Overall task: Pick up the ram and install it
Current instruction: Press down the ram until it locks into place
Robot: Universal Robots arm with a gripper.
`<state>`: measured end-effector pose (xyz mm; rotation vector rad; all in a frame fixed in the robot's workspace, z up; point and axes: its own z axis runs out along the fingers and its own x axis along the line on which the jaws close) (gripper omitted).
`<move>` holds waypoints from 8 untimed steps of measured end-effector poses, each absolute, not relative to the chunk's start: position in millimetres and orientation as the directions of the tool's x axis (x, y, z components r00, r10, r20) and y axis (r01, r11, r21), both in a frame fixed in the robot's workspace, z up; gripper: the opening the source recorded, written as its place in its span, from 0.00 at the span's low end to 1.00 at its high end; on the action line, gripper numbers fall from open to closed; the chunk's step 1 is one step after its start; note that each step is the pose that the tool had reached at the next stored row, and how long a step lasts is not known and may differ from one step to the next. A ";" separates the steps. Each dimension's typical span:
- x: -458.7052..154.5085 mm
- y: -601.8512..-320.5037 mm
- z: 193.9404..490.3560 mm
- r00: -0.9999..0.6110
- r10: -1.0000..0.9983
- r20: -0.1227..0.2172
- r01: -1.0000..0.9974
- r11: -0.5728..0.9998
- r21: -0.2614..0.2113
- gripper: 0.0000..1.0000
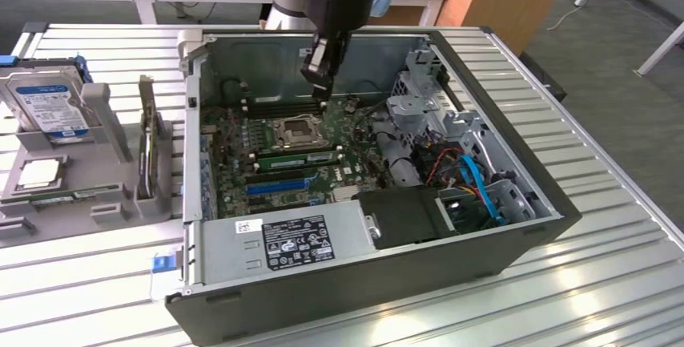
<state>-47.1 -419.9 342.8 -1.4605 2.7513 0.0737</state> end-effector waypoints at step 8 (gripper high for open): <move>-47.1 -419.9 342.7 -0.653 -0.756 -0.045 -0.757 0.652 0.030 0.10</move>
